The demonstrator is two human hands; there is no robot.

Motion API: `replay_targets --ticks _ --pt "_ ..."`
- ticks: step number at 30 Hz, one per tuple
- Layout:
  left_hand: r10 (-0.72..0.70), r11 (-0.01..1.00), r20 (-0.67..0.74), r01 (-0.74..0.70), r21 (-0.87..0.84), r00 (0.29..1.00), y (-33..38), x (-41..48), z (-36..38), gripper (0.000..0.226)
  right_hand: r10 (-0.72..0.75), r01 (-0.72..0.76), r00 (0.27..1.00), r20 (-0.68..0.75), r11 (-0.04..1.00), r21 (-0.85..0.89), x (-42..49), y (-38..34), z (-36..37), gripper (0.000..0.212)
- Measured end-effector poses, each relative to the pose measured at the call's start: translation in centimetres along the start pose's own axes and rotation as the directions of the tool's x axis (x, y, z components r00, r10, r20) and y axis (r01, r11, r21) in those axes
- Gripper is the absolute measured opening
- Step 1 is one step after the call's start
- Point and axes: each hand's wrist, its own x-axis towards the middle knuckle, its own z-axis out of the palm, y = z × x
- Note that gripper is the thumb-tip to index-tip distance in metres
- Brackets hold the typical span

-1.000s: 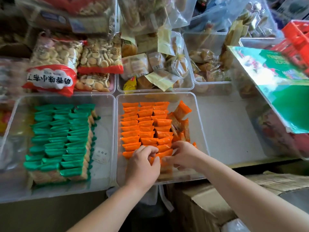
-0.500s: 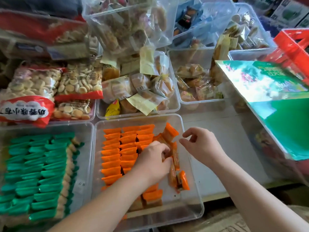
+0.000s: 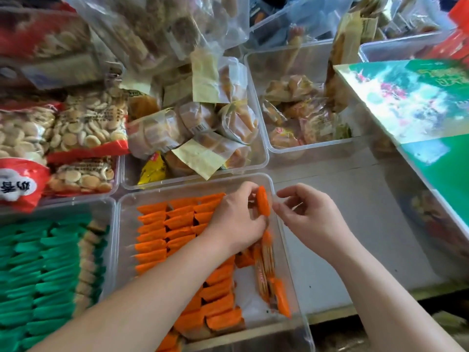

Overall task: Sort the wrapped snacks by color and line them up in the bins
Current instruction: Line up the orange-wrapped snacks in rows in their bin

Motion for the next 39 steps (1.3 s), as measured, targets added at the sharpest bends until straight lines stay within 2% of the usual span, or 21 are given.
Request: replay_targets --ticks 4,6,8,9,12,14,15,16,18,19,20,22,24,28,33,36,39 --pt "0.128 0.987 -0.216 -0.147 -0.073 0.968 1.7 -2.1 -4.2 0.038 -0.221 0.212 0.974 -0.058 0.968 -0.133 -0.5 -0.9 0.3 0.018" --pt "0.115 0.992 -0.271 -0.125 -0.023 0.956 1.7 -3.0 -7.1 0.042 -0.3 0.285 0.953 -0.048 0.937 -0.202 -0.9 -1.8 0.7 0.017" --pt "0.042 0.982 -0.209 -0.002 0.187 0.977 0.8 -3.9 -9.6 0.05 -0.281 0.268 0.959 -0.034 0.941 -0.206 -1.1 -2.6 1.0 0.013" --pt "-0.013 0.943 -0.148 0.061 0.326 0.989 0.4 -4.4 -10.4 0.054 -0.247 0.237 0.969 -0.027 0.952 -0.196 -1.2 -2.9 1.0 0.011" --pt "-0.2 0.742 -0.018 0.164 0.65 0.98 -0.3 -6.0 -11.0 0.059 -0.175 0.171 0.984 -0.007 0.965 -0.202 -1.8 -3.1 1.0 0.008" --pt "-0.213 0.657 -0.028 0.164 0.736 0.977 -0.5 -6.8 -10.5 0.064 -0.122 0.121 0.992 0.003 0.977 -0.178 -2.4 -3.2 0.7 0.006" --pt "-0.147 0.679 -0.046 0.135 0.722 0.988 -0.3 -7.0 -10.0 0.063 -0.088 0.09 0.996 0.02 0.982 -0.165 -2.7 -3.3 0.4 0.004" --pt "-0.061 0.741 -0.045 0.076 0.667 0.997 0.1 -7.0 -9.2 0.061 -0.058 0.064 0.997 0.041 0.984 -0.164 -2.9 -3.4 0.1 0.004" --pt "0.048 0.905 0.005 -0.045 0.423 0.999 2.0 -6.7 -6.5 0.052 -0.024 0.035 0.998 0.056 0.979 -0.2 -3.3 -3.2 -0.9 0.004" --pt "-0.003 0.966 0.053 -0.011 0.257 0.999 3.0 -6.6 -4.8 0.049 -0.015 0.025 0.999 0.046 0.976 -0.218 -3.5 -3.1 -1.5 0.005" --pt "-0.105 0.991 0.127 0.093 0.098 0.986 3.9 -6.3 -2.9 0.051 -0.006 0.012 1.0 0.026 0.974 -0.225 -3.8 -2.9 -2.0 0.007" --pt "-0.309 0.933 0.244 0.342 -0.108 0.919 4.3 -5.6 0.4 0.065 0.022 -0.025 1.0 -0.016 0.979 -0.203 -4.2 -2.1 -2.9 0.011" --pt "-0.409 0.894 0.228 0.439 -0.096 0.883 3.6 -4.8 3.0 0.075 0.073 -0.076 0.997 -0.031 0.989 -0.125 -4.7 -1.1 -3.5 0.013" --pt "-0.421 0.9 0.1 0.429 -0.074 0.901 2.4 -3.8 4.8 0.101 0.14 -0.14 0.99 -0.005 0.99 -0.026 -5.0 -0.1 -3.8 0.015" --pt "-0.469 0.883 0.052 0.47 0.009 0.882 1.9 -1.8 4.4 0.127 0.189 -0.19 0.982 0.031 0.98 0.05 -4.8 0.1 -3.7 0.014" --pt "-0.488 0.873 0.093 0.487 0.038 0.868 1.4 -1.0 4.5 0.139 0.192 -0.196 0.979 0.068 0.979 0.05 -4.6 0.1 -3.3 0.014" --pt "-0.481 0.872 0.191 0.489 0.004 0.856 1.2 -1.2 4.2 0.138 0.174 -0.177 0.98 0.093 0.984 0.028 -4.6 0.0 -2.9 0.014"
